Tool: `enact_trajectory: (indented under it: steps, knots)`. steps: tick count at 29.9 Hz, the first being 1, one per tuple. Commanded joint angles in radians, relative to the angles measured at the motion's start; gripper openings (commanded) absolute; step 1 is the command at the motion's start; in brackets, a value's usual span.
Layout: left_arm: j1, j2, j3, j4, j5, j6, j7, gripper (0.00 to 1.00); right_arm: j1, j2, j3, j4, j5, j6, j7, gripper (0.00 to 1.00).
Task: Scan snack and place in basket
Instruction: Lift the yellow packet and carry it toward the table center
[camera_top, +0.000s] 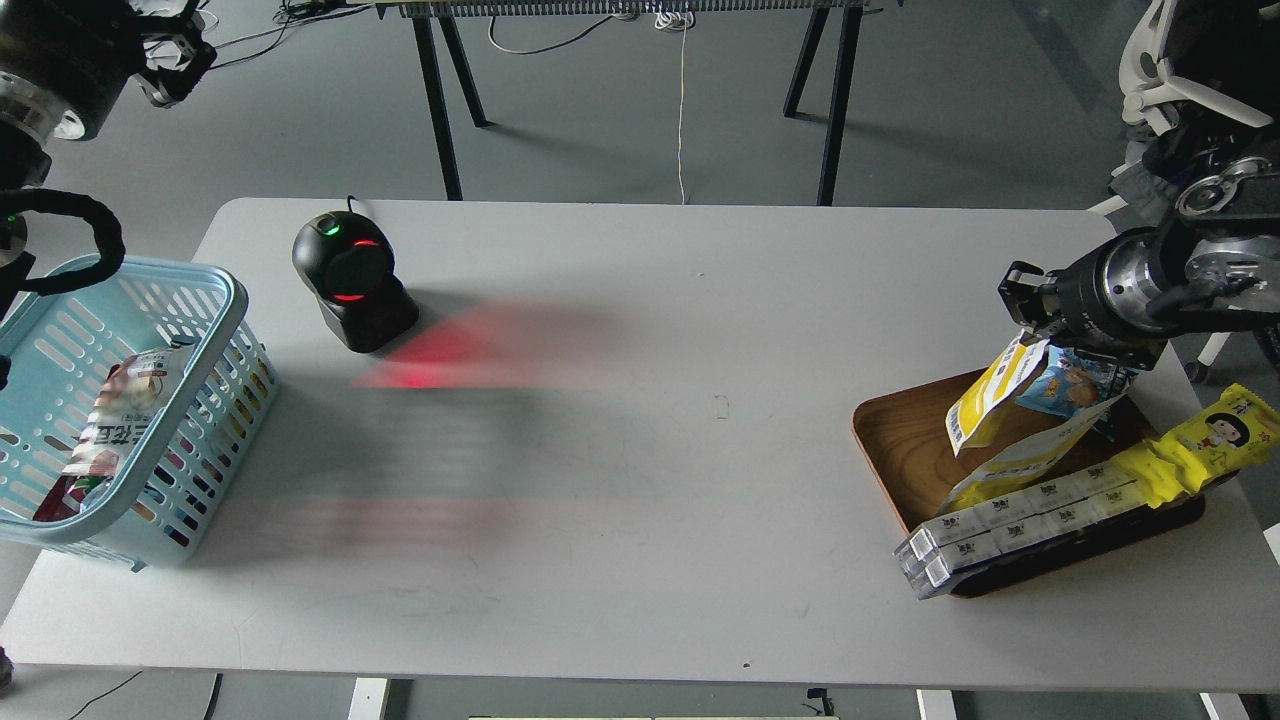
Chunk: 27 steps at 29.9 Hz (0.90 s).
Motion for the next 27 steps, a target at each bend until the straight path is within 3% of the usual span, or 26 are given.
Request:
enact_trajectory:
  steps: [1,9,19,27]
  knots:
    - [-0.009,-0.002,0.001,0.0,0.0,0.0,0.001,1.0,0.06,-0.008,0.018,-0.001,0.011,-0.025,0.0,0.0]
    - [-0.014,-0.004,0.001,0.0,0.0,0.002,0.001,1.0,0.122,0.015,0.147,-0.01,0.173,-0.158,0.0,0.0]
    - [-0.026,-0.002,0.001,0.0,0.0,0.005,0.003,1.0,0.134,0.246,0.25,-0.064,0.331,-0.221,0.0,0.0]
    - [-0.027,0.001,0.001,0.0,0.0,0.003,0.001,1.0,-0.004,0.446,0.299,-0.191,0.338,-0.225,0.0,0.0]
